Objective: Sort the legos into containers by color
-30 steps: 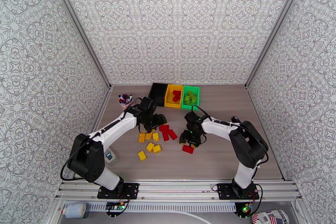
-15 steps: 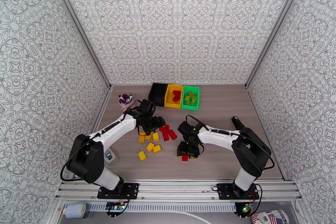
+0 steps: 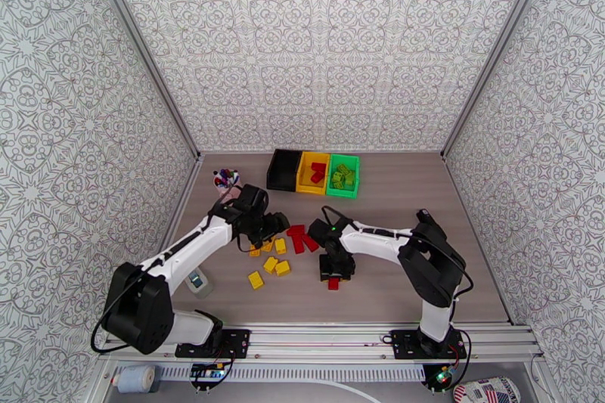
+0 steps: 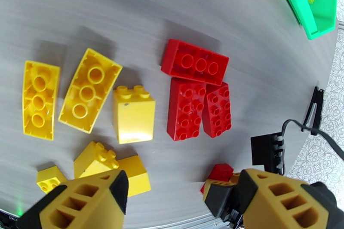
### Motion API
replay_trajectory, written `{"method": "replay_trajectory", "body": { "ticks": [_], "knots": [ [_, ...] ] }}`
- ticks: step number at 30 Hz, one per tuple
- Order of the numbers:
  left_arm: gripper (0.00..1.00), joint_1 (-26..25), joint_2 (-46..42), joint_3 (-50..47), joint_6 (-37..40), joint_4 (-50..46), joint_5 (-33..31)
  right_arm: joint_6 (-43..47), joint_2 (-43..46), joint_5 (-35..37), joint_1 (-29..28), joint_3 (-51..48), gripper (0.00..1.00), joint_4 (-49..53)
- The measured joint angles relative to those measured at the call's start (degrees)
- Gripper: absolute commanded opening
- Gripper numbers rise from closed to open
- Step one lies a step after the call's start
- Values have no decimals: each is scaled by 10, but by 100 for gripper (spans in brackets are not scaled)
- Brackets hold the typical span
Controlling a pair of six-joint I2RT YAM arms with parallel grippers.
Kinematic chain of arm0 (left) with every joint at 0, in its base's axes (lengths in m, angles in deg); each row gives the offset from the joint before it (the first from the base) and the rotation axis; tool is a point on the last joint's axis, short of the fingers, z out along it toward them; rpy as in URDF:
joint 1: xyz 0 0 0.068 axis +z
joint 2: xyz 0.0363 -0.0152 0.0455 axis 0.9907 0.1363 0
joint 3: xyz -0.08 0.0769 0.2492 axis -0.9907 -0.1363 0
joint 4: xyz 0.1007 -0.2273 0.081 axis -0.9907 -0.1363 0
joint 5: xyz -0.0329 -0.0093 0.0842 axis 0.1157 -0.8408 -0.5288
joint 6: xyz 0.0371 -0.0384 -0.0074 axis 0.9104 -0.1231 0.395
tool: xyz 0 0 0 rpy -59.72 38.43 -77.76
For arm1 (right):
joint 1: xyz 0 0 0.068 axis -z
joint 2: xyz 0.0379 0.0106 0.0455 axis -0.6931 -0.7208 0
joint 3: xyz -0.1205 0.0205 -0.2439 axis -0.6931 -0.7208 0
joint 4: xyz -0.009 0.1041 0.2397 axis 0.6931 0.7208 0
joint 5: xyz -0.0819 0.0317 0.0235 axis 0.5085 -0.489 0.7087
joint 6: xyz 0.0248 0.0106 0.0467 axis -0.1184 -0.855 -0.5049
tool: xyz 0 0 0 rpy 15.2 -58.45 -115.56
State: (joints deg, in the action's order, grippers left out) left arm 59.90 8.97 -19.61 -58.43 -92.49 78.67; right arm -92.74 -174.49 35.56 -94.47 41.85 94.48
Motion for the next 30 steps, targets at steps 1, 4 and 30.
{"method": "replay_trajectory", "body": {
  "ticks": [1,4,30],
  "knots": [
    [79,0,-4,-3,0,0,0,0,0,2,0,3,33,2],
    [81,0,-14,-10,0,-2,0,3,0,4,5,17,29,3],
    [99,59,-39,102,67,-13,21,-105,-167,-222,275,357,35,-269]
  ]
}}
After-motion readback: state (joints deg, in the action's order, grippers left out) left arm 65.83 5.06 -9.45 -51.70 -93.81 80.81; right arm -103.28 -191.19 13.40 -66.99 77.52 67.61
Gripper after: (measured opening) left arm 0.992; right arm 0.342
